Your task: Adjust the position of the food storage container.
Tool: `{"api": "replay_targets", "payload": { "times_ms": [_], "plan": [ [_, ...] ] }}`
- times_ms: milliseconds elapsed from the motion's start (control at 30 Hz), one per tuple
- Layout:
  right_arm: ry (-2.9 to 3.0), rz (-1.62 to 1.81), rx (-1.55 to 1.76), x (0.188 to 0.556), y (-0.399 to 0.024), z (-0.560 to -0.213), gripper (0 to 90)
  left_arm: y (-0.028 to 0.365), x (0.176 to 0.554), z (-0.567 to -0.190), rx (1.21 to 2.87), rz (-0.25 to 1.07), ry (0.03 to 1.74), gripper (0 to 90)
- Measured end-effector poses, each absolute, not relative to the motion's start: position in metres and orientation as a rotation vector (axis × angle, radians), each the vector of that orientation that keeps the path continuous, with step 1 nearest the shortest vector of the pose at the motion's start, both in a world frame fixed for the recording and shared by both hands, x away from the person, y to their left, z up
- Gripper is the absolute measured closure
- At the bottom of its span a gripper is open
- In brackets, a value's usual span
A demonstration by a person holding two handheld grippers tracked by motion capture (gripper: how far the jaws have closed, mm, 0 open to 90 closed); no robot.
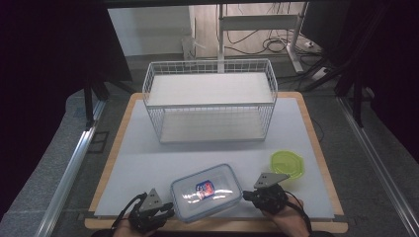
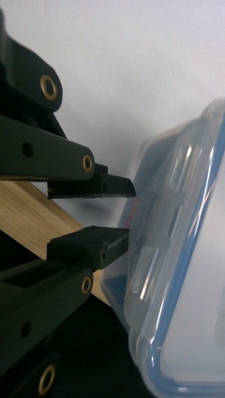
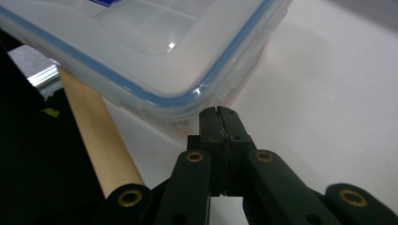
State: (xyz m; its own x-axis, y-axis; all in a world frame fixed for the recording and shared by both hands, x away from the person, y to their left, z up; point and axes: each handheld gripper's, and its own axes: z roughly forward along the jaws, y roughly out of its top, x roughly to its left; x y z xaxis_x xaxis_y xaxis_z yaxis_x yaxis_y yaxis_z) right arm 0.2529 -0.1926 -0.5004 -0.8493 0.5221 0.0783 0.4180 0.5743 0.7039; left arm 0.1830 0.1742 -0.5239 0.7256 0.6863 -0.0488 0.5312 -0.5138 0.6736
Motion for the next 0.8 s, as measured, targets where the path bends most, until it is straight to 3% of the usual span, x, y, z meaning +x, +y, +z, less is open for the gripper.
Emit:
{"api": "replay_targets", "payload": {
  "times_ms": [400,800],
  "plan": [
    [2.643,1.14,0.854,0.255,-0.194,-0.501,90.0,0.171,0.218,-0.526,2.203,0.294,1.02,79.1],
    [2.568,1.078,0.917,0.264,-0.2,-0.503,90.0,0.158,0.26,-0.526,2.199,0.305,1.003,79.1]
  ]
}}
